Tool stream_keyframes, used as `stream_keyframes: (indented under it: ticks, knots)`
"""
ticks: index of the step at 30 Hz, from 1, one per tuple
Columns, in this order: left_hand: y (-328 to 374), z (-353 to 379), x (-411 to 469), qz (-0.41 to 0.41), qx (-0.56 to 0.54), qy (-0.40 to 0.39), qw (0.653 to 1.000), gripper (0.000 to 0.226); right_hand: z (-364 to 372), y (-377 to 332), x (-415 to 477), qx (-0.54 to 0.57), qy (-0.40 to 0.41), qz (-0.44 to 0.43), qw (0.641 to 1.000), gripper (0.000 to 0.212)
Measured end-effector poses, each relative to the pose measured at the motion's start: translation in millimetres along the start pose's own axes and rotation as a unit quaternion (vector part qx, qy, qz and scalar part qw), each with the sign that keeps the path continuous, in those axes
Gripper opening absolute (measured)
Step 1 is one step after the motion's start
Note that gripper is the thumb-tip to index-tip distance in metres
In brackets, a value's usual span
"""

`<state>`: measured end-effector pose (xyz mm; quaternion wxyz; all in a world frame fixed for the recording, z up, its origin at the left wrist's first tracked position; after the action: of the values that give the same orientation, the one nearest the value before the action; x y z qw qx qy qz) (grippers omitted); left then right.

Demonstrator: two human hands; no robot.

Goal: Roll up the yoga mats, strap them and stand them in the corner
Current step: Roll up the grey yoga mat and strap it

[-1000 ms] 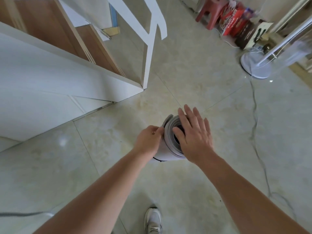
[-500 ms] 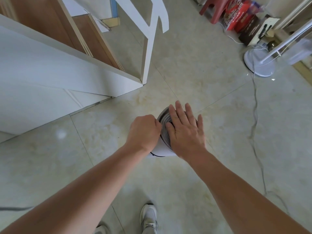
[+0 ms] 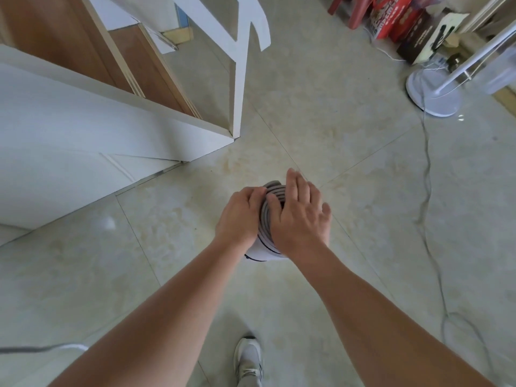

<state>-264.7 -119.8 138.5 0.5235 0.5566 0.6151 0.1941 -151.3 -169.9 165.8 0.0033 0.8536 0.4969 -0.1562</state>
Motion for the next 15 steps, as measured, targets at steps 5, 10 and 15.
stream_keyframes:
  ticks: [5,10,15]
  knots:
    - [11,-9,-5,-0.052,0.002,-0.046,0.998,0.026,-19,7,1,0.167,-0.051,-0.033,0.984,0.061]
    - [-2,-20,-25,-0.161,-0.037,-0.080,0.983,0.036,-1,48,-29,0.355,-0.256,0.203,0.876,0.063]
    - [19,-47,-50,-0.148,-0.035,-0.095,0.984,0.049,-28,16,-35,0.360,-0.230,0.144,0.892,0.031]
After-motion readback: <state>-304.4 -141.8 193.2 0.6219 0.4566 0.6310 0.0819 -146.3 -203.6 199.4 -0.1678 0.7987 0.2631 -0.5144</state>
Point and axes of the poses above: each hand's wrist, its own x-axis towards the middle knuckle, its own z-axis out of the palm, y = z × x, the point moved 6 cm from there along x, towards the middle knuckle, and after that the axes turned 4 degrees about y, right-handed, at the moved point
